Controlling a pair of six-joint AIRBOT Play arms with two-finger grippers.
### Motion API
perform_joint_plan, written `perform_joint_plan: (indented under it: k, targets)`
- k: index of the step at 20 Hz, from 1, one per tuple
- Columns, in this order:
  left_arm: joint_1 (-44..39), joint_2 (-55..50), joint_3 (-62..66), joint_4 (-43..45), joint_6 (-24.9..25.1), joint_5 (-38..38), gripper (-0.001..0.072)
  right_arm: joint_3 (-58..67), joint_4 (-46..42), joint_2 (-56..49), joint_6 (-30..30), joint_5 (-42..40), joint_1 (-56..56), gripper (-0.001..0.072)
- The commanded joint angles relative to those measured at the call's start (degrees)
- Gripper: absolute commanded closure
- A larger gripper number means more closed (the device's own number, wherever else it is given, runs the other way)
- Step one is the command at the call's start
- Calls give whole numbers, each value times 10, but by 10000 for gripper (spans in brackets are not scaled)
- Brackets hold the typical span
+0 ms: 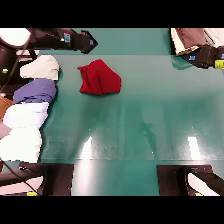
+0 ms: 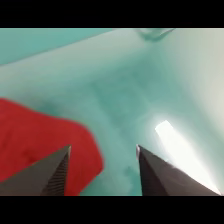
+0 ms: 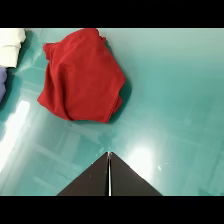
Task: Fold the shirts.
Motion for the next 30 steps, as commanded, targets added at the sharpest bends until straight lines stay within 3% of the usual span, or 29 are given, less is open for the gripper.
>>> perform_joint_plan:
  k: [1, 7, 12, 13, 14, 15, 19, 25, 30]
  targets:
    - [0, -74, 0, 43, -33, 2, 208, 1, 1, 0, 0, 0, 2, 696]
    - [10, -242, 0, 69, -92, 38, 208, 1, 1, 0, 0, 2, 2, 696]
    - [12, -263, 3, 64, -90, 65, 211, 1, 0, 0, 0, 0, 2, 696]
    - [13, -263, 7, 64, -90, 63, 270, 1, 1, 0, 0, 0, 2, 696]
    - [13, -263, 12, 65, -90, 58, 544, 1, 1, 0, 0, 0, 2, 696]
    - [13, -263, 21, 67, -89, 52, 676, 1, 1, 0, 0, 0, 2, 695]
    - [13, -237, 116, 89, -87, -19, 684, 1, 1, 6, 1, -4, -2, 696]
    - [-3, -17, 228, 106, -54, -10, 685, 1, 5, 66, 1, -92, -56, 696]
    - [-119, 58, 208, 128, -34, -58, 685, 1, 5, 92, 1, -107, -114, 696]
